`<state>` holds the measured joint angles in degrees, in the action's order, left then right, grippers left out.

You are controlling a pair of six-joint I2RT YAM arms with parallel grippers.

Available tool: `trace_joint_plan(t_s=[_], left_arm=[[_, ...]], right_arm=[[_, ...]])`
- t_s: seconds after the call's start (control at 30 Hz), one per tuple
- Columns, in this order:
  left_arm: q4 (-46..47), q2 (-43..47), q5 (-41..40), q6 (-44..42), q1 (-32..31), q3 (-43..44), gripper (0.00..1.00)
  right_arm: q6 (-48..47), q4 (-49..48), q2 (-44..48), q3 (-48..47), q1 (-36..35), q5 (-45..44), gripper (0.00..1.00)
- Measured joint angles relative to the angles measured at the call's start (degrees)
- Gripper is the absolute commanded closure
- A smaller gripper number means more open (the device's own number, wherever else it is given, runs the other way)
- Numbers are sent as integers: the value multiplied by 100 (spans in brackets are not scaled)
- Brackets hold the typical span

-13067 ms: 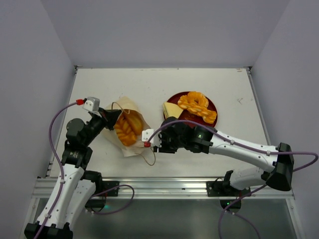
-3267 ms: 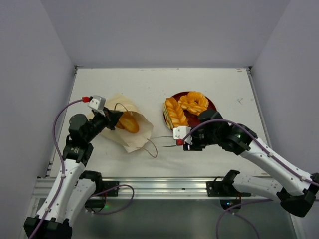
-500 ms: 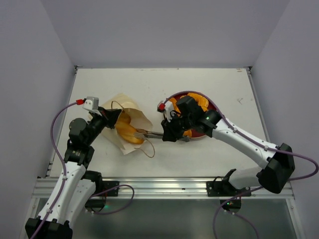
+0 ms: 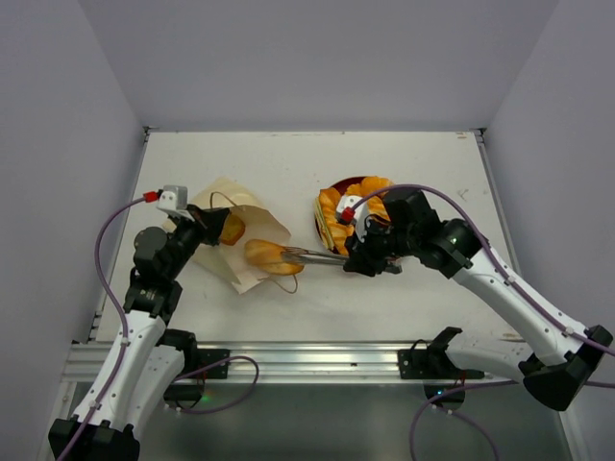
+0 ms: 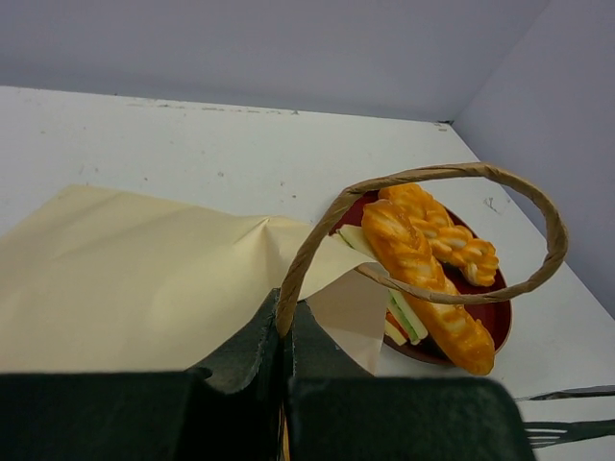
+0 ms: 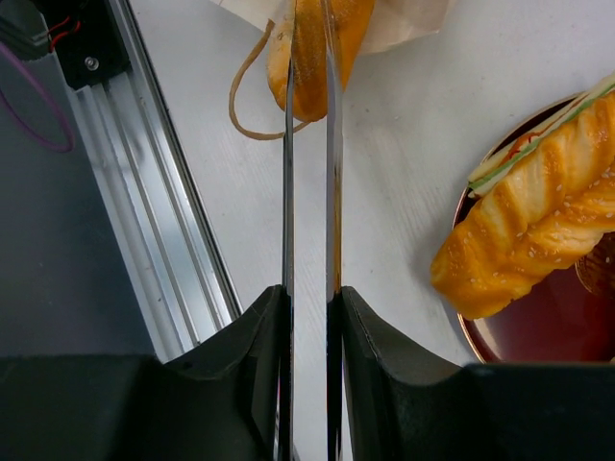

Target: Take the fake bread out of the paper bag

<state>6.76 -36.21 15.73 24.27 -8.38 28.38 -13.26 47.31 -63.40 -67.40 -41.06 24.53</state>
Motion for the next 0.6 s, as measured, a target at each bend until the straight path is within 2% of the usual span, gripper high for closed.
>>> trace_joint_plan(t_s=[0.6], left_arm=[[4,-155,-20,7,0,0,100]], right_arm=[[-92,155,74,-17,337,-72,100]])
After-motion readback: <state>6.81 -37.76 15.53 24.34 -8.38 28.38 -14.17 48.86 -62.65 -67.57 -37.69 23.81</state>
